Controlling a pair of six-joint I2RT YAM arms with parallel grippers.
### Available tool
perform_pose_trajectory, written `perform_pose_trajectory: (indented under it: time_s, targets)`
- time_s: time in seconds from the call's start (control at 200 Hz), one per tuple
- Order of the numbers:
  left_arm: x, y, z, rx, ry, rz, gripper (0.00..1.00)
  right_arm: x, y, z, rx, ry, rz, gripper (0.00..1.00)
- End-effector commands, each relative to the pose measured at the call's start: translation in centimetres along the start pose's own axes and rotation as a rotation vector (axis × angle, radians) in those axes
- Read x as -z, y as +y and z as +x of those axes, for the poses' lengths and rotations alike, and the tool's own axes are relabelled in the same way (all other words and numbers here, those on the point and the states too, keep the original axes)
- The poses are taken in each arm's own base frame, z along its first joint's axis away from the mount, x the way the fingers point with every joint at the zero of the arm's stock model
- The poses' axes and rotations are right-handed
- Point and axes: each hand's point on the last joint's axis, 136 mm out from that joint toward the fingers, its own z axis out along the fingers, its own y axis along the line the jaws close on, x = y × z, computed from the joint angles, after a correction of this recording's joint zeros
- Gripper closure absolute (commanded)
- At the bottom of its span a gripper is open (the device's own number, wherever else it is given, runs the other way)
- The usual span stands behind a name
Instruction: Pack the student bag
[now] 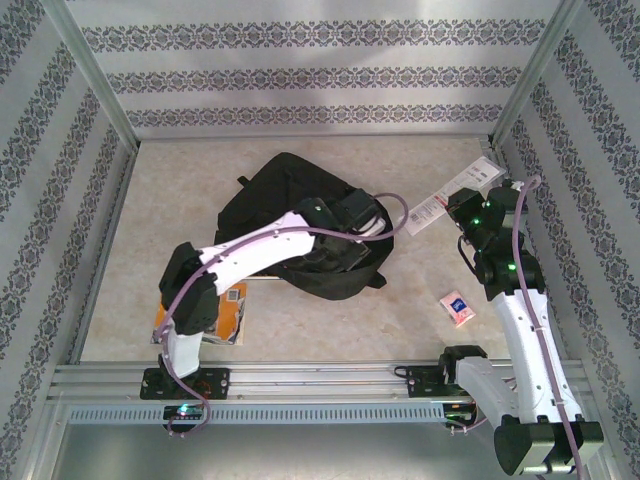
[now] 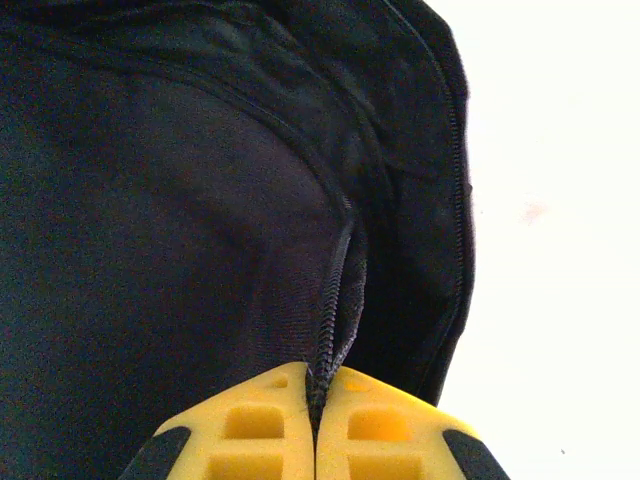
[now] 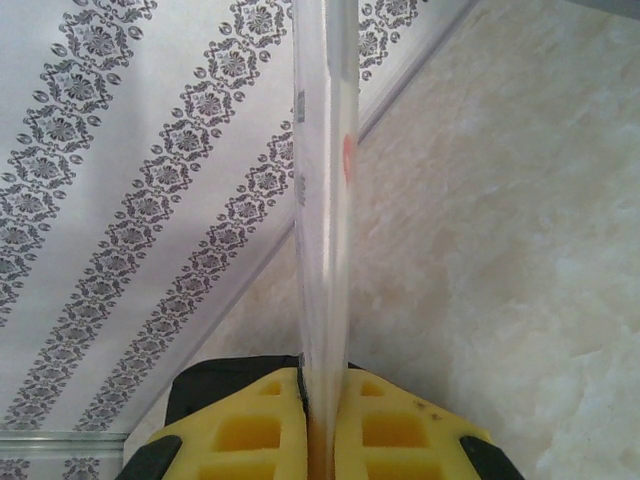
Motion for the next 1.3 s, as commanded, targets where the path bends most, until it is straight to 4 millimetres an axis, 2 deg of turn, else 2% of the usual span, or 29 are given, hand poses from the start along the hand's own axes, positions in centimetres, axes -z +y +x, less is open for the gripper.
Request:
perform_pose_trajectory:
  time_s: [0.0, 0.145, 0.32, 0.42, 0.55, 0.665, 0.709, 0.804, 0.879, 0.939, 1.029, 1.294]
  targets:
    - [6.2, 2.9, -1.9, 0.136, -0.188, -0.003, 1.00, 0.2, 0.7, -0.3, -0.004, -0.002, -0.038, 0.93]
    - [10.3, 5.9, -1.7, 0.307, -0.366, -0.007, 1.00, -0.5, 0.5, 1.1, -0.021, 0.057, -0.049, 0.94]
    - [13.2, 8.5, -1.0, 0.467, -0.503, 0.027, 1.00, -2.4, 0.8, 5.7, -0.054, 0.246, -0.084, 0.95]
    - [13.7, 9.1, -0.8, 0.523, -0.526, 0.065, 1.00, -3.2, 1.7, 8.7, -0.061, 0.336, -0.117, 0.95]
    - [14.2, 8.7, -0.9, 0.539, -0.555, 0.115, 1.00, -4.1, 3.3, 12.1, -0.087, 0.416, -0.157, 0.95]
    - [13.7, 8.0, -1.2, 0.509, -0.522, 0.159, 1.00, -5.6, 4.5, 13.4, -0.152, 0.429, -0.189, 0.96]
    - [13.4, 7.9, -1.3, 0.491, -0.497, 0.161, 0.89, -6.2, 5.1, 13.5, -0.182, 0.423, -0.212, 0.95]
    - [12.9, 8.0, -1.2, 0.450, -0.432, 0.133, 0.49, -7.2, 5.8, 13.3, -0.215, 0.406, -0.227, 0.96]
    - [13.1, 8.5, -1.5, 0.402, -0.396, 0.092, 0.30, -7.6, 6.1, 13.2, -0.218, 0.396, -0.237, 0.96]
    - [12.8, 9.2, -1.5, 0.369, -0.356, 0.042, 0.23, -7.8, 6.1, 13.2, -0.217, 0.394, -0.233, 0.97]
    - [12.0, 9.2, -2.0, 0.318, -0.294, 0.040, 0.20, -8.1, 5.8, 13.5, -0.215, 0.398, -0.226, 0.97]
    - [8.7, 7.0, -2.5, 0.227, -0.127, 0.164, 0.23, -8.3, 5.4, 13.9, -0.211, 0.403, -0.222, 0.97]
